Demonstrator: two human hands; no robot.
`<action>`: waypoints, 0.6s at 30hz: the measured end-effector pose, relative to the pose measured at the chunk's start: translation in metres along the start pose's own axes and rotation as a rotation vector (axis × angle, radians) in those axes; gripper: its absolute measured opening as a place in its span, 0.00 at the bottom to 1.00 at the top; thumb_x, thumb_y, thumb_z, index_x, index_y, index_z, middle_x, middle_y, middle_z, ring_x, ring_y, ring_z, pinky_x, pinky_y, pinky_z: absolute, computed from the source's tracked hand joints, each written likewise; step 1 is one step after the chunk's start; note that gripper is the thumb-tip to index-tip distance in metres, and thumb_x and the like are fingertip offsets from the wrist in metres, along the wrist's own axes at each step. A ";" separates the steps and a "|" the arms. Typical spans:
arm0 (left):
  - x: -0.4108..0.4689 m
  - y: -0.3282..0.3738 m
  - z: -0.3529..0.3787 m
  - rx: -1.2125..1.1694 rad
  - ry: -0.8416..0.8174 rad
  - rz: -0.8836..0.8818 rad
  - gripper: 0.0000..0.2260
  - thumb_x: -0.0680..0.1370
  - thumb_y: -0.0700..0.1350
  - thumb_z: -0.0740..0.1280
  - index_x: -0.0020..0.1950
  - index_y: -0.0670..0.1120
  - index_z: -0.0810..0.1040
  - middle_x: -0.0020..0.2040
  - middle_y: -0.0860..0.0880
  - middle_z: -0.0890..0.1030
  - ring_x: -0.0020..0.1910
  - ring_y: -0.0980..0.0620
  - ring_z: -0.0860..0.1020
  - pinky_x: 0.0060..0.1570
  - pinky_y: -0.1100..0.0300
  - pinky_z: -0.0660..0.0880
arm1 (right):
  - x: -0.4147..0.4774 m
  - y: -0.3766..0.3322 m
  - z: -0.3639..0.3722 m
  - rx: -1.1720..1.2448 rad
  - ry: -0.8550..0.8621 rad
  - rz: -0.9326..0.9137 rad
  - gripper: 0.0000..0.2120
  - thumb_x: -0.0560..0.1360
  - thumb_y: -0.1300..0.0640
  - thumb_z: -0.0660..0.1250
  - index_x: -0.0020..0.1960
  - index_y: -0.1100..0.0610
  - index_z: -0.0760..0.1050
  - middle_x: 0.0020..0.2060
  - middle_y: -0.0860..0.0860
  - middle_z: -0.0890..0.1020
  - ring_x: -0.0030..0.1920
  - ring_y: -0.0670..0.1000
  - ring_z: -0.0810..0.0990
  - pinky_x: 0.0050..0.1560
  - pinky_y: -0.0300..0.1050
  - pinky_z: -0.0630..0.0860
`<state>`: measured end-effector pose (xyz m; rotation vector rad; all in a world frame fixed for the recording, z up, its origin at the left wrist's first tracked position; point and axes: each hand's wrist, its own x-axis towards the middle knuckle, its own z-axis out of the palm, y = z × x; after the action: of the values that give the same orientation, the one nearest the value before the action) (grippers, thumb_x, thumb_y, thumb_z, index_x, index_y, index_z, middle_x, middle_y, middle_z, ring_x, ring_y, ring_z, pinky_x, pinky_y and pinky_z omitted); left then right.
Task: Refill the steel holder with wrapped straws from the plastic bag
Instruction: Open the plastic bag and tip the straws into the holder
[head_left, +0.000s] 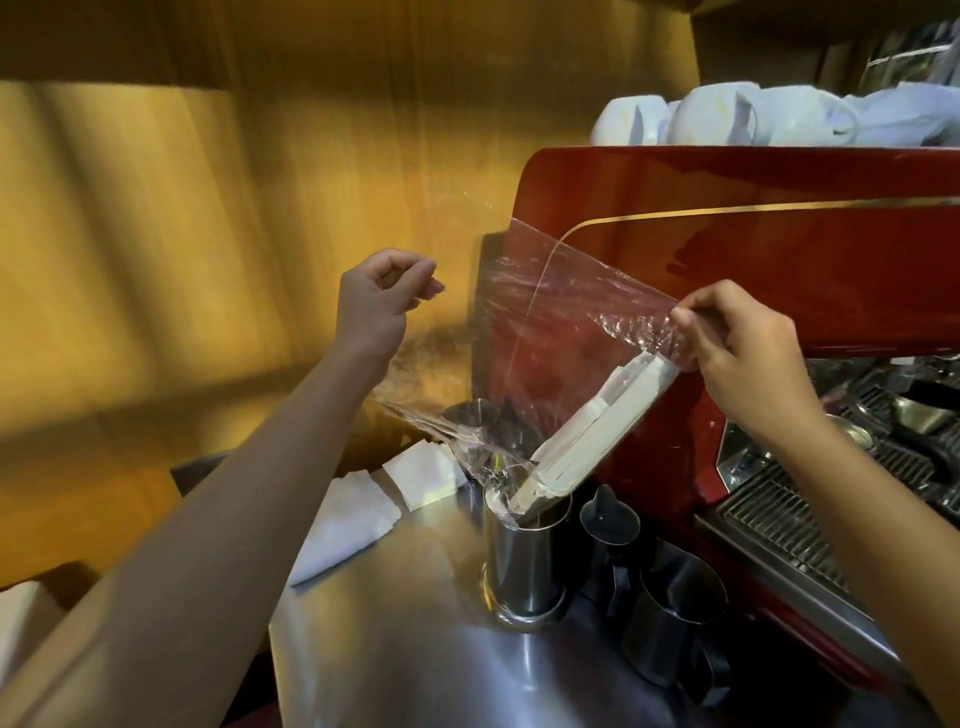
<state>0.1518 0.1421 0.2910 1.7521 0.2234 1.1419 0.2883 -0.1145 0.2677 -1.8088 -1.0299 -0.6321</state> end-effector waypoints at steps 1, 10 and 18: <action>0.000 -0.001 -0.001 -0.004 0.008 0.000 0.05 0.76 0.42 0.66 0.41 0.48 0.77 0.36 0.48 0.81 0.37 0.53 0.79 0.42 0.60 0.74 | 0.003 0.000 0.001 -0.010 0.012 -0.014 0.06 0.77 0.59 0.62 0.47 0.62 0.74 0.38 0.55 0.79 0.38 0.56 0.77 0.38 0.48 0.72; -0.004 -0.017 -0.019 0.121 -0.315 -0.227 0.04 0.72 0.40 0.70 0.45 0.46 0.78 0.41 0.45 0.80 0.43 0.48 0.77 0.44 0.56 0.73 | 0.009 0.008 0.014 -0.024 -0.020 0.013 0.06 0.77 0.60 0.62 0.45 0.63 0.74 0.34 0.53 0.77 0.34 0.53 0.76 0.35 0.42 0.71; -0.006 -0.027 -0.017 0.035 -0.155 -0.163 0.06 0.75 0.36 0.67 0.40 0.45 0.78 0.33 0.49 0.82 0.34 0.53 0.78 0.40 0.59 0.77 | 0.012 0.008 0.026 0.077 0.042 0.039 0.03 0.75 0.58 0.64 0.43 0.56 0.73 0.31 0.43 0.75 0.31 0.36 0.74 0.32 0.26 0.66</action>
<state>0.1445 0.1621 0.2665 1.8087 0.2879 0.8865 0.3008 -0.0879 0.2620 -1.7378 -0.9753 -0.5968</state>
